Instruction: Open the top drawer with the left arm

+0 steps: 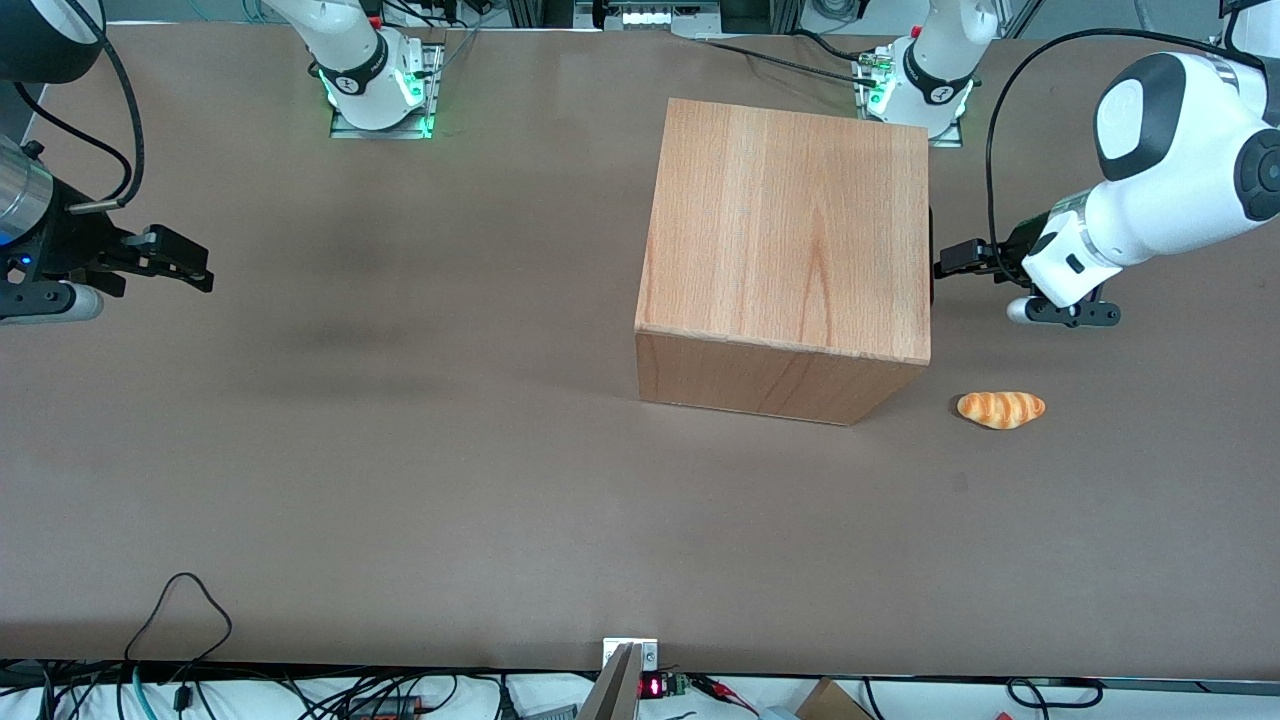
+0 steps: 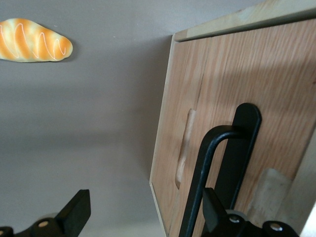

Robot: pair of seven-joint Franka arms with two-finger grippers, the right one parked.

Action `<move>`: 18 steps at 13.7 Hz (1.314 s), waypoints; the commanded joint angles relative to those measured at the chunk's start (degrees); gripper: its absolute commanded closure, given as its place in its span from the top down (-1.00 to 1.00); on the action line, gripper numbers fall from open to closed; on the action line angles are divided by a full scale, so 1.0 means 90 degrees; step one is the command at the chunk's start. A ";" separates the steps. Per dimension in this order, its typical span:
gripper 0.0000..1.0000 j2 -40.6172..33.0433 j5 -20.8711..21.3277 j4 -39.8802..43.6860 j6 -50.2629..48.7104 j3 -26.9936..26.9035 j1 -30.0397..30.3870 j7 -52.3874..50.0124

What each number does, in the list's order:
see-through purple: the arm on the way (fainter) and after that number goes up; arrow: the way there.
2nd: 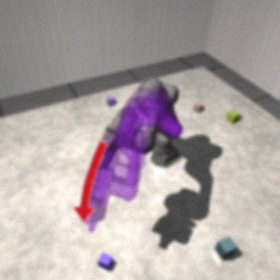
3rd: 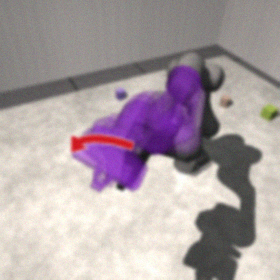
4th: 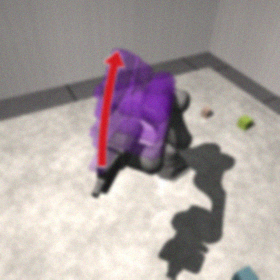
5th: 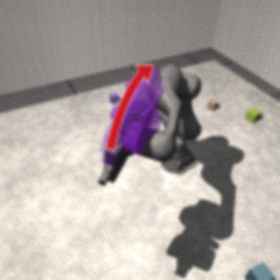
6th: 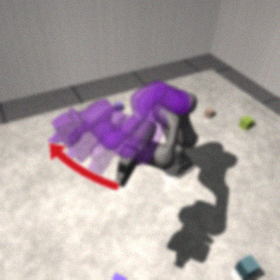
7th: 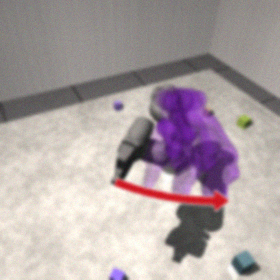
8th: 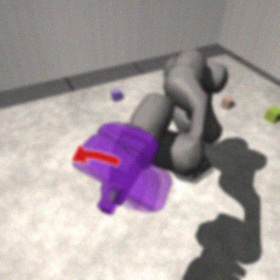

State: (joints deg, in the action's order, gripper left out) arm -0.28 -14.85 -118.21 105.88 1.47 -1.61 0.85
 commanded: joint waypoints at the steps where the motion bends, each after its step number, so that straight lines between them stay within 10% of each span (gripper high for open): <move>1: 1.00 -0.0194 -0.0215 -0.0224 0.0101 0.0081 0.0032 0.0228; 18: 1.00 -0.0018 -0.0098 -0.0381 0.0237 0.0149 0.0091 0.0804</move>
State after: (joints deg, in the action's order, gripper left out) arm -0.14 -14.91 -121.13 107.31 2.46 -1.62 5.63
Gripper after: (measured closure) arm 0.000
